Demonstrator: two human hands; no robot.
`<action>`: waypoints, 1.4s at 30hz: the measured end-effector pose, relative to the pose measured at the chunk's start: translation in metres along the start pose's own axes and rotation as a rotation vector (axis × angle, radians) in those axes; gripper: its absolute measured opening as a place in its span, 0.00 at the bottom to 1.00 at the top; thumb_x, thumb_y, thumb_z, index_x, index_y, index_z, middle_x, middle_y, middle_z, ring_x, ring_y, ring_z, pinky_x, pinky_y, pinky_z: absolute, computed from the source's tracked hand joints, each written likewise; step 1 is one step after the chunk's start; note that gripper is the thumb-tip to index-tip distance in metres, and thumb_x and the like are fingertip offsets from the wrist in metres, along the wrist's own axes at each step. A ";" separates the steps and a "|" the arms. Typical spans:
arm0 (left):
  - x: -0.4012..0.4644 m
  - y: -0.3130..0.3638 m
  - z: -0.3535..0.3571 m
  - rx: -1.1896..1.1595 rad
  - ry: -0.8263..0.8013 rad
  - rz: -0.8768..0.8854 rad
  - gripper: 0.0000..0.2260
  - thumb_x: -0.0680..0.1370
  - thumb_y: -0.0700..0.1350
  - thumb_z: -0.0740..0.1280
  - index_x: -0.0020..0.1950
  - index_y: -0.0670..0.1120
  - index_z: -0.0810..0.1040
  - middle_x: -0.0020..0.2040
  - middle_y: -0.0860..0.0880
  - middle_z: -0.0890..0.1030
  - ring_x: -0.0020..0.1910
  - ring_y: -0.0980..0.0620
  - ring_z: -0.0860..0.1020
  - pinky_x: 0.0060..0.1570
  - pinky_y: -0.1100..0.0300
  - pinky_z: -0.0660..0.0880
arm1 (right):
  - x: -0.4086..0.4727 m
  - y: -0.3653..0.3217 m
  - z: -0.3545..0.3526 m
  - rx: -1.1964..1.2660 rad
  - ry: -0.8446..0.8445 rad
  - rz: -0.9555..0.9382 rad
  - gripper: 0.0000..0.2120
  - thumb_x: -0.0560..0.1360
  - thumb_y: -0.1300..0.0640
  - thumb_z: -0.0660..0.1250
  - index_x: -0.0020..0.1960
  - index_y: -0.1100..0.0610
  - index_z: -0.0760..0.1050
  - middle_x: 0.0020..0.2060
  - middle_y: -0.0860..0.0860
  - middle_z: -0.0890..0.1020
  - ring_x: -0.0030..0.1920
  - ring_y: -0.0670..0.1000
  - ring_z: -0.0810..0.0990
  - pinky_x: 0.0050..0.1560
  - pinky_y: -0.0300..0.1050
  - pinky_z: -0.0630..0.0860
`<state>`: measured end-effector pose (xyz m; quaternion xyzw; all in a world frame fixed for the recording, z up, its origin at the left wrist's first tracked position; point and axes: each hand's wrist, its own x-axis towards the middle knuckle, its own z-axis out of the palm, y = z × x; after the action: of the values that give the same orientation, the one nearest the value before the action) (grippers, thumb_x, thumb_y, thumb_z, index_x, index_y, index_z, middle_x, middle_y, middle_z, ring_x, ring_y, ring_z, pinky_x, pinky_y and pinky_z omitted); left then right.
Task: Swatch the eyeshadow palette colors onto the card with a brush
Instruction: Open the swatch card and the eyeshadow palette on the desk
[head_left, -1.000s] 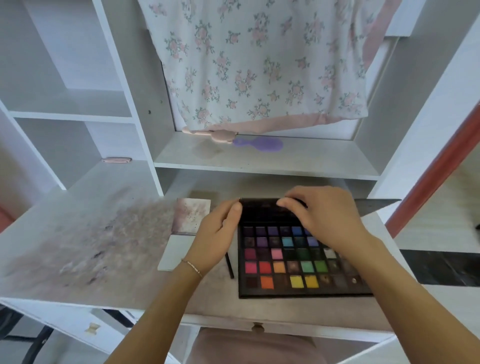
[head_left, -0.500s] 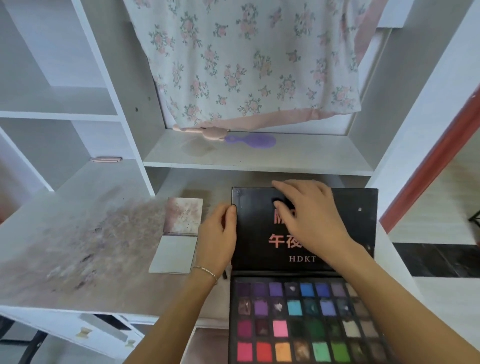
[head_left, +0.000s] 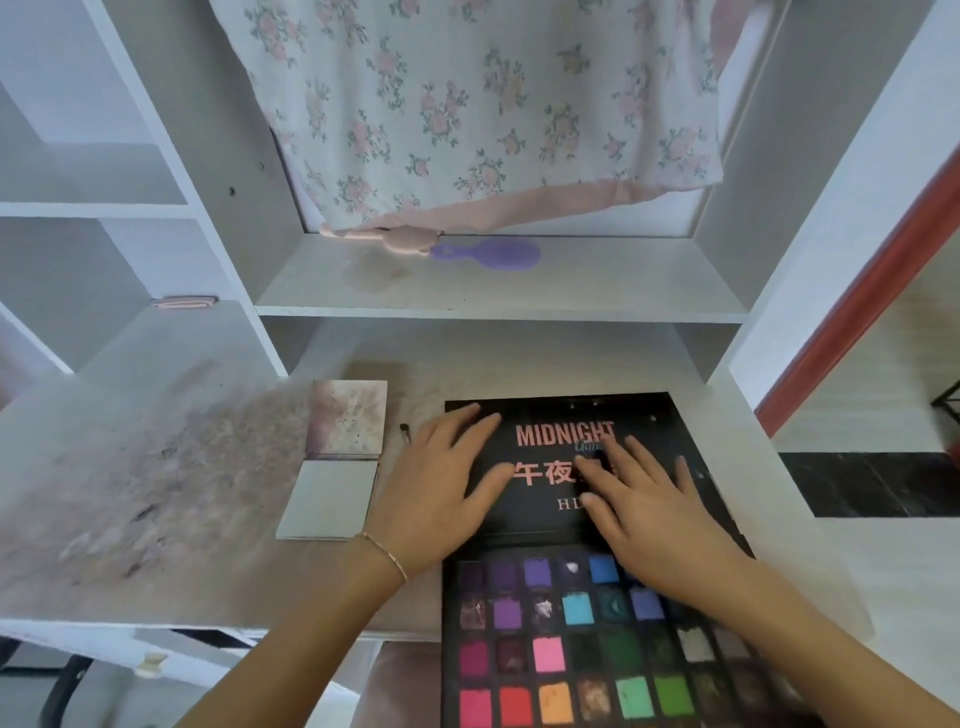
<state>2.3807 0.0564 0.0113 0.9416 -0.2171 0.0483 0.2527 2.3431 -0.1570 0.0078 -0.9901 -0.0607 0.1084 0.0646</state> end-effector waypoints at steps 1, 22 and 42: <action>-0.004 0.004 0.002 0.045 -0.104 0.035 0.29 0.76 0.63 0.48 0.74 0.54 0.53 0.75 0.51 0.55 0.73 0.53 0.50 0.69 0.59 0.49 | -0.002 0.003 0.002 -0.014 -0.034 0.030 0.24 0.79 0.42 0.43 0.74 0.44 0.45 0.75 0.49 0.43 0.74 0.52 0.38 0.70 0.62 0.40; 0.090 -0.036 0.027 0.315 -0.531 -0.063 0.27 0.78 0.63 0.42 0.74 0.55 0.40 0.75 0.52 0.38 0.73 0.51 0.36 0.70 0.55 0.36 | 0.109 0.022 -0.008 0.044 -0.058 0.015 0.25 0.79 0.40 0.41 0.74 0.42 0.42 0.75 0.50 0.40 0.73 0.54 0.35 0.67 0.65 0.34; -0.006 -0.062 -0.051 -0.237 0.320 -0.215 0.09 0.76 0.44 0.64 0.55 0.51 0.79 0.47 0.62 0.78 0.44 0.67 0.75 0.43 0.80 0.66 | 0.083 -0.089 -0.007 0.356 0.408 -0.320 0.08 0.76 0.50 0.61 0.49 0.52 0.75 0.45 0.47 0.77 0.50 0.48 0.69 0.52 0.44 0.66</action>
<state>2.4036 0.1324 0.0258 0.9034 -0.0769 0.1443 0.3965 2.4155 -0.0590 0.0097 -0.9425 -0.1814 -0.0952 0.2640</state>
